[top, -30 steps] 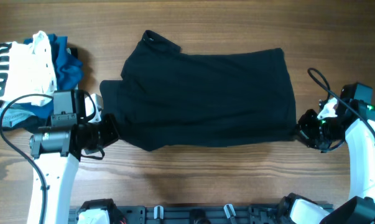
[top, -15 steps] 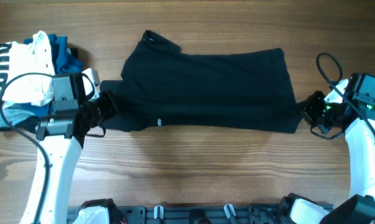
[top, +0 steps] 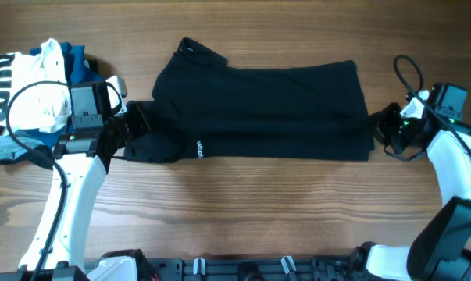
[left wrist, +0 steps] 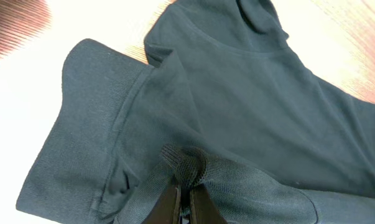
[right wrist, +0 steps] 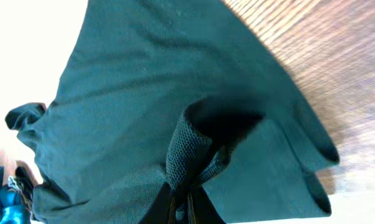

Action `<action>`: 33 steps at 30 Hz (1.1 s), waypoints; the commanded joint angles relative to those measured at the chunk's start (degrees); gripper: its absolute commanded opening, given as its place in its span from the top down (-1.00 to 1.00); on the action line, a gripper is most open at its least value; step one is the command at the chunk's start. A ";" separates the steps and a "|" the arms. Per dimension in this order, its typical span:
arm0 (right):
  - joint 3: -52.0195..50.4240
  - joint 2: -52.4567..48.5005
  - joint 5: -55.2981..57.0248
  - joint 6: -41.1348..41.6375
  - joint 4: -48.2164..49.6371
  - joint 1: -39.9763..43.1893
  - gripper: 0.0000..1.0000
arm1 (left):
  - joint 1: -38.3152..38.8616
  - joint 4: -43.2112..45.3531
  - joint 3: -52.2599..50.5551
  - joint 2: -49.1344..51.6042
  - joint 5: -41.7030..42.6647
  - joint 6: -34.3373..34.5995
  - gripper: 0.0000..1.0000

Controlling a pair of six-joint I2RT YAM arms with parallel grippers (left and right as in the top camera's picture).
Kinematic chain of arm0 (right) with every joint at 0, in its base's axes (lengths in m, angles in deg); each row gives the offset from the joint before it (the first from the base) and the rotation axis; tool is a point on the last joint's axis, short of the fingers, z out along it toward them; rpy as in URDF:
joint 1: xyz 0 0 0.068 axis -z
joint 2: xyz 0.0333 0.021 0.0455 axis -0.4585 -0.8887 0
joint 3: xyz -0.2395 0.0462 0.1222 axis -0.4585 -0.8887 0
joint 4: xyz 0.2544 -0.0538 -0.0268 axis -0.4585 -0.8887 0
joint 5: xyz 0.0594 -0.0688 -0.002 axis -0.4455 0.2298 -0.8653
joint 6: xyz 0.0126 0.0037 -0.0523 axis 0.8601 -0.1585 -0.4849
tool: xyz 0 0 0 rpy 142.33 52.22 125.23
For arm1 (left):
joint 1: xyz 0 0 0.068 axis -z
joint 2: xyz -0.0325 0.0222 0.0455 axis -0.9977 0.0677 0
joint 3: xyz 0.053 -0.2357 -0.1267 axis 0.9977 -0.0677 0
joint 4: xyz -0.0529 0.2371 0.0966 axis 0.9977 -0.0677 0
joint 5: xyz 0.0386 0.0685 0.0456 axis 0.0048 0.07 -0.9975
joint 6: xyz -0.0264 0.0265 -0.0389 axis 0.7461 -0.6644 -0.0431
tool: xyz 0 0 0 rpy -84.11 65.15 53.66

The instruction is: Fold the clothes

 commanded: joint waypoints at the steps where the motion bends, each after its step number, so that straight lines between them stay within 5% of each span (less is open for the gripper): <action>1: 0.74 -2.08 -1.57 0.17 1.68 -1.73 0.91 | 0.04 0.20 1.01 1.81 -3.21 -0.55 0.92; 6: 0.74 -2.29 -1.53 0.90 4.57 -2.95 0.88 | 0.04 0.22 1.01 4.50 -3.19 -0.55 0.92; 7: 0.74 -2.29 -0.85 1.79 4.52 -2.95 0.65 | 0.07 0.22 1.01 4.74 -3.19 -0.55 0.92; 8: 0.74 -2.29 -0.31 1.95 4.52 -2.95 -0.08 | 0.07 0.24 1.01 4.96 -3.19 -0.52 0.74; 9: 0.74 -2.29 0.07 1.97 4.55 -2.91 -0.41 | 0.04 0.26 1.01 5.01 -3.23 -0.55 0.48; 11: 0.74 -2.29 0.74 1.92 4.55 -2.86 -0.49 | 0.04 0.42 1.01 5.01 -3.69 -0.57 0.12; 14: 0.74 -2.29 2.40 1.64 3.78 -2.69 -0.51 | 0.04 -0.74 1.01 5.01 -5.84 -1.01 -0.08; 23: -0.50 -2.45 18.49 -2.16 -8.87 -2.60 -0.55 | 0.04 -11.67 -0.81 5.03 -5.77 -4.87 0.00; 25: -2.47 -2.58 18.64 -2.62 -8.11 -2.60 -0.55 | 0.04 -10.80 -3.06 5.03 -5.77 -4.87 0.14; 33: -10.67 -2.91 12.50 -5.05 1.55 -2.60 -0.66 | 0.04 -0.87 -11.21 8.15 -2.80 -5.07 0.07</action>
